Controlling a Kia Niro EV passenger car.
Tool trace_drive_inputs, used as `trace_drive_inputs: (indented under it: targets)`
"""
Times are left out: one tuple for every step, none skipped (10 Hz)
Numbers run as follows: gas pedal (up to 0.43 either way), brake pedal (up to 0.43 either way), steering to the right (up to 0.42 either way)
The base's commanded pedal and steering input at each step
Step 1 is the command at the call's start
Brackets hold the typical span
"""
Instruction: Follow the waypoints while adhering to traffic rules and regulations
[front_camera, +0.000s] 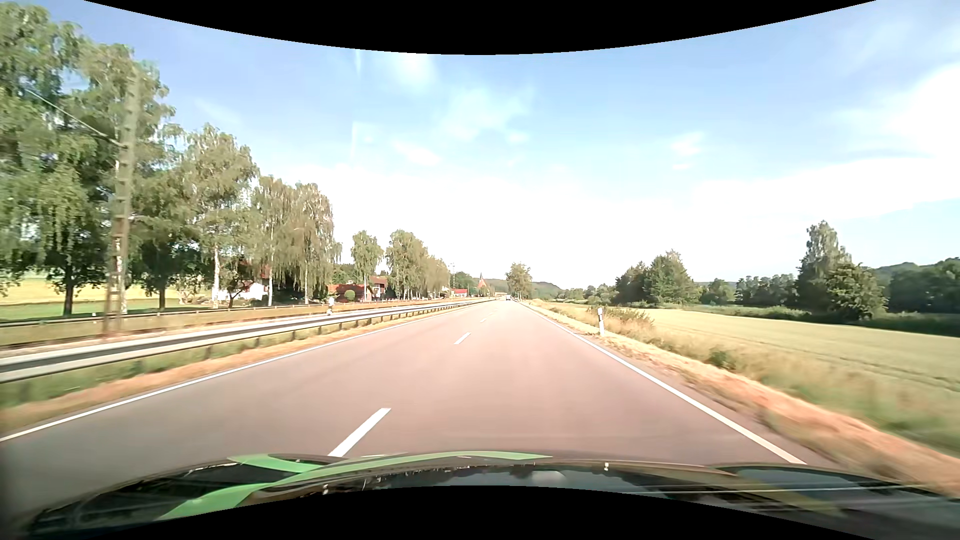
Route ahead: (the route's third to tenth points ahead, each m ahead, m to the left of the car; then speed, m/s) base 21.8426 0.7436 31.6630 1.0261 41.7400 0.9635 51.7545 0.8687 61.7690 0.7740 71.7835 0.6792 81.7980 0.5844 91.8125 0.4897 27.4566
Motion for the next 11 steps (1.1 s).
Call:
trace_drive_inputs:
  targets:
    - [0.287, 0.0, -0.001]
    - [0.287, 0.0, -0.001]
    - [0.299, 0.0, -0.001]
    - [0.299, 0.0, 0.0]
    - [0.287, 0.0, -0.001]
    - [0.26, 0.0, -0.001]
    - [0.24, 0.0, -0.001]
    - [0.24, 0.0, -0.001]
    - [0.24, 0.0, -0.001]
    - [0.24, 0.0, -0.001]
    - [0.248, 0.0, 0.0]
